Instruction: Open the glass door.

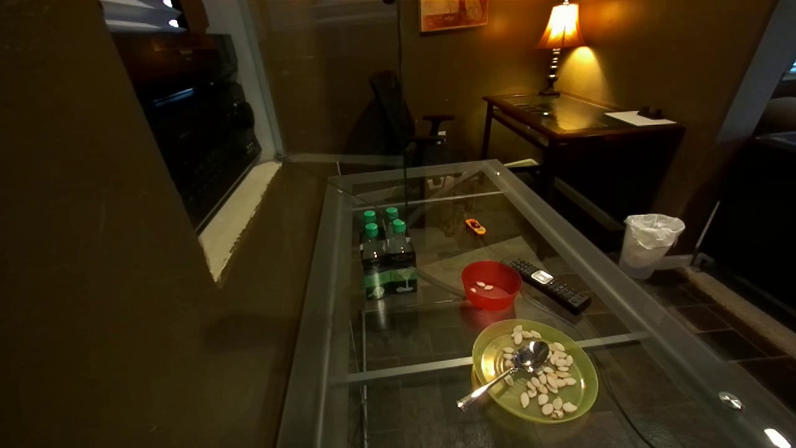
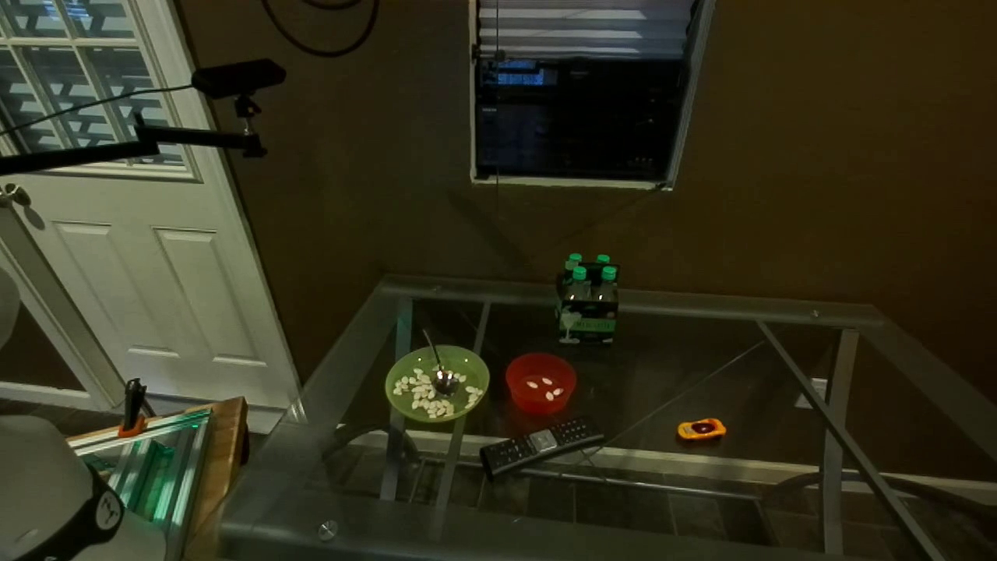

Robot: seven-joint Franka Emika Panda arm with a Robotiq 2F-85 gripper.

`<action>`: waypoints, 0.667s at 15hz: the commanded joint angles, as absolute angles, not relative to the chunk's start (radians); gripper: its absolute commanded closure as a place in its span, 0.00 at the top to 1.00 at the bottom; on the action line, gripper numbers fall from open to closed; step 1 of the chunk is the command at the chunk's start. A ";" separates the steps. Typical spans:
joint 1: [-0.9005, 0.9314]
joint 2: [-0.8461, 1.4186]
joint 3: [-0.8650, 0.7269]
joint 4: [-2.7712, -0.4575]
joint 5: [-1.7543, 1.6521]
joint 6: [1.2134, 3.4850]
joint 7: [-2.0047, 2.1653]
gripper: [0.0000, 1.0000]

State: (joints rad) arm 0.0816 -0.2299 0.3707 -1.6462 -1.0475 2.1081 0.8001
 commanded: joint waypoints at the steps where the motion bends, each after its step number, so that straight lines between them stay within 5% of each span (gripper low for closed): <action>1: 0.143 -0.236 0.366 -1.631 -1.004 2.020 0.749 1.00; 10: 0.232 -0.215 0.402 -1.626 -0.886 2.072 0.736 1.00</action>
